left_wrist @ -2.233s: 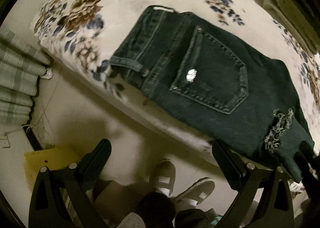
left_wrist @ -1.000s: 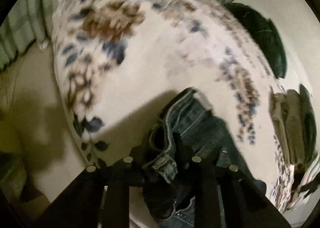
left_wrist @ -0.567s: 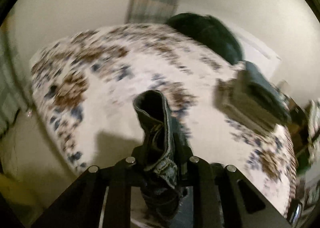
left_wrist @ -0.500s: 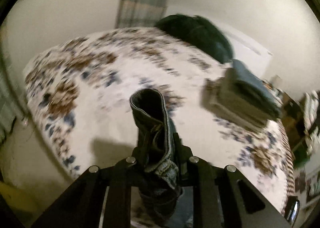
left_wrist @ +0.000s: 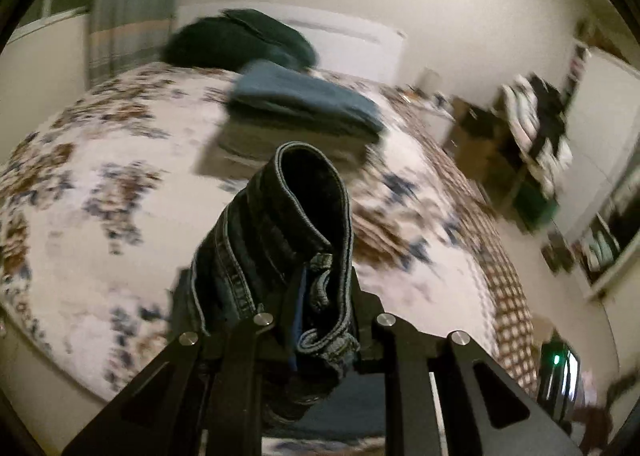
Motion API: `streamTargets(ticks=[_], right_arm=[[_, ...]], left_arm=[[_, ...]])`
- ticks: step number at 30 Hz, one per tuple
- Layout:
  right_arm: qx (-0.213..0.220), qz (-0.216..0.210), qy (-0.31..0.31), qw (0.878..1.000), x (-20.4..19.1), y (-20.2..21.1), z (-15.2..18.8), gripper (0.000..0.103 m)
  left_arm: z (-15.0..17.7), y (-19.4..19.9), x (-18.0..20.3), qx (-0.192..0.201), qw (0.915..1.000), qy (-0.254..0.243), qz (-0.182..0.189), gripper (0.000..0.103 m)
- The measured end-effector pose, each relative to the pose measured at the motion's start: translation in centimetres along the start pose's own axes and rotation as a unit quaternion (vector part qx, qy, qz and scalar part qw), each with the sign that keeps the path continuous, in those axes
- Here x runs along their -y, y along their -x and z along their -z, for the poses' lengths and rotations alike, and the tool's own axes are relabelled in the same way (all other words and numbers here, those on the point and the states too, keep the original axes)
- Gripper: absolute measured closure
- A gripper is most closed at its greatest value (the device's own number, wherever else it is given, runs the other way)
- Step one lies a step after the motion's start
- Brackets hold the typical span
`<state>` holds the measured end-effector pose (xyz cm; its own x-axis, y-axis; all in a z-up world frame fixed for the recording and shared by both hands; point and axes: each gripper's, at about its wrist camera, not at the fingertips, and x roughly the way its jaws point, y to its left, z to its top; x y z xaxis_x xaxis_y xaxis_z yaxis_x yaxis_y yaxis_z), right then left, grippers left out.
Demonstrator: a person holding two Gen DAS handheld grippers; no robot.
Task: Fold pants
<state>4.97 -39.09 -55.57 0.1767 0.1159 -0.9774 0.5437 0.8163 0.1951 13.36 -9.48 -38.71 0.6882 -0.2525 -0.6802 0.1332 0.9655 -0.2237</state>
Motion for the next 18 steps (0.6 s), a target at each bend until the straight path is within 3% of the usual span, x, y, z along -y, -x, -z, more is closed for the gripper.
streamTargets(ticks=[5,7,11,13,14,15,17,18], right_arm=[[0.001,0.020,-0.035,0.999,5.2,0.0,-0.8,0.017],[0.001,0.022,-0.041,0.999,6.6,0.0,-1.0,0.017],[0.011,-0.002,-0.051,0.999,8.1,0.6,-1.9,0.017],[0.014,-0.037,-0.056,0.998,8.6,1.2,-2.5,0.011],[0.015,-0.054,-0.059,0.997,8.8,1.6,-2.8,0.010],[0.015,-0.080,-0.060,0.995,8.8,1.9,-3.2,0.010],[0.004,-0.132,-0.054,0.990,8.1,2.0,-3.9,0.010],[-0.004,-0.162,-0.045,0.986,7.4,2.0,-4.3,0.010]], left_arm=[[4.6,-4.7,6.4,-0.067,0.9950,-0.066,0.032,0.089],[6.5,-6.9,8.2,-0.106,0.9904,-0.086,0.019,0.088],[9.2,-10.8,9.9,-0.226,0.9704,-0.082,0.025,0.081],[9.0,-9.9,10.1,-0.228,0.9700,-0.077,0.035,0.075],[8.5,-9.2,9.9,-0.221,0.9714,-0.076,0.042,0.066],[8.0,-8.3,9.7,-0.217,0.9722,-0.074,0.046,0.044],[6.8,-6.5,8.4,-0.206,0.9756,-0.064,0.042,0.012],[6.1,-5.6,7.3,-0.197,0.9782,-0.056,0.036,0.011]])
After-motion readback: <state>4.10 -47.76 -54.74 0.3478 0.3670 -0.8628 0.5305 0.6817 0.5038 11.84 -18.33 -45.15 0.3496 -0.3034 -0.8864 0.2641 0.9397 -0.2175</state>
